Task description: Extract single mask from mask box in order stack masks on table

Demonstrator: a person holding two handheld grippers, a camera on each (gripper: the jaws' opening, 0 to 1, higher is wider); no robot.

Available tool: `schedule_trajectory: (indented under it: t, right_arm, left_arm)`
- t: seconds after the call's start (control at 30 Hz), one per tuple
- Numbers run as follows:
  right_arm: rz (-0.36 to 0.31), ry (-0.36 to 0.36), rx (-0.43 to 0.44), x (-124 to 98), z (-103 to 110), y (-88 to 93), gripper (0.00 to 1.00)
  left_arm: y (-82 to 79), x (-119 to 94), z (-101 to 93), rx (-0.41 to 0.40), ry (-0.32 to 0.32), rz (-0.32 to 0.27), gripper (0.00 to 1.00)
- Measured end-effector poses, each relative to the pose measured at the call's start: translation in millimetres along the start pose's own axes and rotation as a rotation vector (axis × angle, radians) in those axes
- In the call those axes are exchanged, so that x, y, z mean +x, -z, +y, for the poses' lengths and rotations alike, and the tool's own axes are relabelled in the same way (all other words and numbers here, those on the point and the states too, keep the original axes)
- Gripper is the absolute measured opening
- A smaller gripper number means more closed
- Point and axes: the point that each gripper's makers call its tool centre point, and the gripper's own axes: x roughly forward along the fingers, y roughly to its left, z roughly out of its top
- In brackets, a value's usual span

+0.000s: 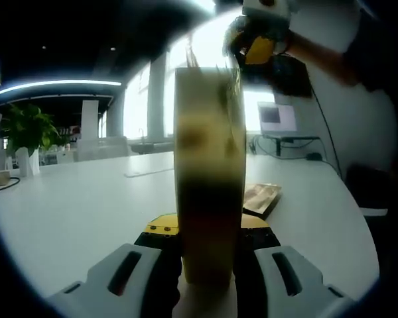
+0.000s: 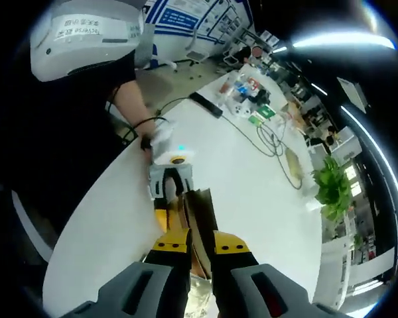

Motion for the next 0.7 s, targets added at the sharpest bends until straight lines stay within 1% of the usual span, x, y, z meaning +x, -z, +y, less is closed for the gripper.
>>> schedule_trajectory:
  t: [0.1,0.17,0.23,0.3,0.37,0.7]
  right_arm:
    - [0.021,-0.043,-0.022,8.1,3.6,-0.1,0.07]
    - [0.03,-0.06,-0.039,12.0,4.3,-1.4,0.07]
    - [0.032,-0.07,-0.044,14.0,4.3,-2.8,0.07]
    - [0.032,-0.095,-0.048,16.6,5.4,-4.5,0.07]
    - [0.047,-0.122,-0.065,18.8,8.2,-2.8,0.07]
    - [0.062,-0.155,-0.071,23.3,10.1,-3.0,0.07]
  left_arm:
    - [0.0,-0.1,0.1,0.0,0.0,-0.001,0.2]
    - [-0.2,-0.2,-0.2,0.0,0.0,-0.001,0.2]
    - [-0.5,-0.2,-0.4,-0.001,0.0,-0.001,0.2]
    - [-0.5,-0.3,-0.4,-0.001,0.0,-0.001,0.2]
    - [-0.6,-0.3,-0.3,0.001,-0.001,-0.001,0.2]
    - [-1.6,-0.6,-0.6,0.0,0.001,-0.004,0.2]
